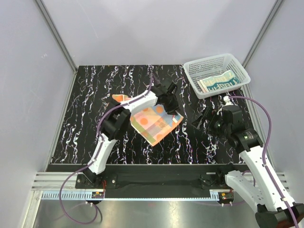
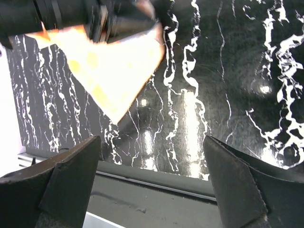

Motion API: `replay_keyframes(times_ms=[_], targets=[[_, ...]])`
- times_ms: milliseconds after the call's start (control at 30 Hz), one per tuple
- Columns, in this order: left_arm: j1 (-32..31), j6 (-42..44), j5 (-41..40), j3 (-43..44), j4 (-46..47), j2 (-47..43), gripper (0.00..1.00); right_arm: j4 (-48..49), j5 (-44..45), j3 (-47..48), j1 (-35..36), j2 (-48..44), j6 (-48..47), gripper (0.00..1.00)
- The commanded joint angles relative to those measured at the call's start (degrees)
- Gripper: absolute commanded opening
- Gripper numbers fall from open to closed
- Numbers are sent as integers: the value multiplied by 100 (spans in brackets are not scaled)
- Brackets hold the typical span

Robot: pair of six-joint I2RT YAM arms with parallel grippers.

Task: Roll the towels
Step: Move the towel to the center of the board, then flatten the towel

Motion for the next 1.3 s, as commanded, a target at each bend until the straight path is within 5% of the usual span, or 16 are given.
replay_keyframes(times_ms=[0, 100, 200, 300, 467, 667, 1133, 1233, 1267], targets=[[-53, 102, 399, 1188, 157, -204, 39, -193, 193, 269, 34, -20, 182, 96], [157, 603, -129, 709, 34, -975, 76, -88, 52, 146, 43, 94, 322, 96], [666, 955, -323, 146, -107, -1775, 87, 201, -159, -109, 60, 444, 559, 96], [1167, 1376, -700, -636, -397, -2592, 89, 806, -291, -346, 279, 971, 902, 96], [1914, 1888, -1307, -2120, -327, -3711, 90, 1423, 279, -224, 1965, 2123, 1833, 96], [3074, 2196, -808, -3133, -63, -4055, 89, 2267, 526, 224, 3171, 3967, 2607, 97], [4060, 2196, -324, -3855, 517, -3985, 88, 3076, 96, 752, 3242, 5798, 2941, 91], [4060, 2196, -297, -3864, 543, -3924, 87, 3102, 87, 743, 3260, 5895, 2959, 83], [4060, 2161, -288, -3882, 569, -3889, 87, 3111, 78, 735, 3260, 5939, 2959, 73]])
